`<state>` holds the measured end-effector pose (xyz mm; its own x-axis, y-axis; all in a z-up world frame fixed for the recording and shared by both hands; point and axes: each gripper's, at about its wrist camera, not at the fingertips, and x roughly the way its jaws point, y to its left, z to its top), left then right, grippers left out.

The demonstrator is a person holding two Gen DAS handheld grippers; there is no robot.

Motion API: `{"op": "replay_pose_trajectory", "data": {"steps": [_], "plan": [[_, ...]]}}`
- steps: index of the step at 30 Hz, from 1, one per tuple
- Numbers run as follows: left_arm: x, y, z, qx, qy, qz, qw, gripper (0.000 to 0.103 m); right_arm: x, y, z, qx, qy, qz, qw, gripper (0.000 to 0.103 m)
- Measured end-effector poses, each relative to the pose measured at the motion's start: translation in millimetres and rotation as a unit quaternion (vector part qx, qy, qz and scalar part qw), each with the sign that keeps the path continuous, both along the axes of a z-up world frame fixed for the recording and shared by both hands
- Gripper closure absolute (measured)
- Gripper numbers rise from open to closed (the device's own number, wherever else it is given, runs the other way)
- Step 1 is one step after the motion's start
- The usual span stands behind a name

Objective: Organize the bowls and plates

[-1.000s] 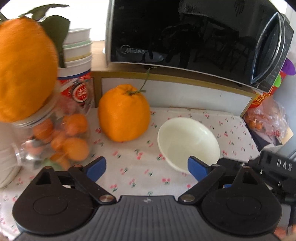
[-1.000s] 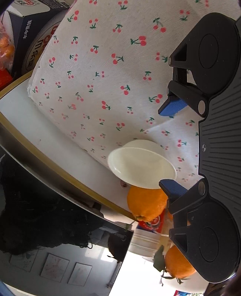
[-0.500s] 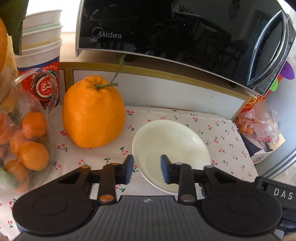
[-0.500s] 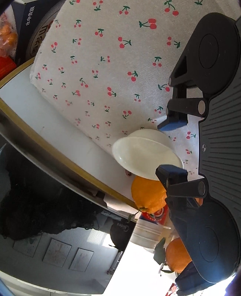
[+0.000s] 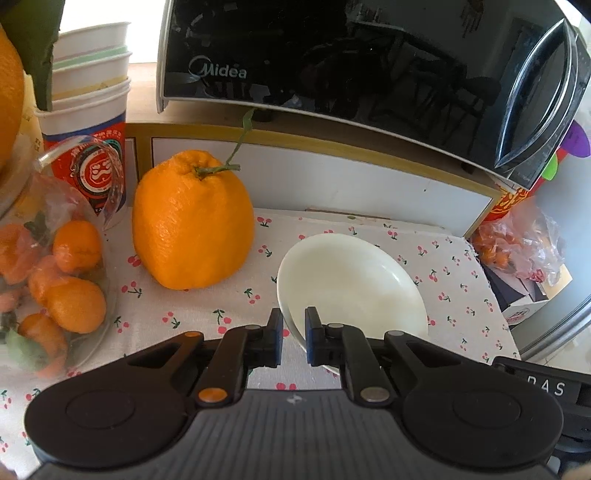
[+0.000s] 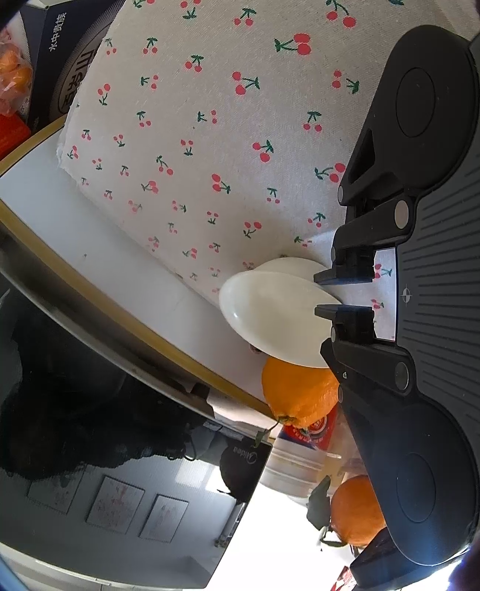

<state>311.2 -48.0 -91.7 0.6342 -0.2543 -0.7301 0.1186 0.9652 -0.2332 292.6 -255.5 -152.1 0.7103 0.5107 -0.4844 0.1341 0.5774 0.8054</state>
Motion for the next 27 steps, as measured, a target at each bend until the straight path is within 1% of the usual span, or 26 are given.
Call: {"op": "replay_pose_trajectory", "data": {"steps": [15,27], "plan": [[-32.1,22.6,39.6,0.017,-0.020,0.012,0.9996,0.092,-18.5,19.4,36.6,0.002,-0.020,0.028,0.999,0.091],[-69.6,44.5,50.9,0.007,-0.017,0.028,0.9994,0.092,-45.9,37.9,57.2,-0.010,-0.020,0.056,0.998,0.091]]}}
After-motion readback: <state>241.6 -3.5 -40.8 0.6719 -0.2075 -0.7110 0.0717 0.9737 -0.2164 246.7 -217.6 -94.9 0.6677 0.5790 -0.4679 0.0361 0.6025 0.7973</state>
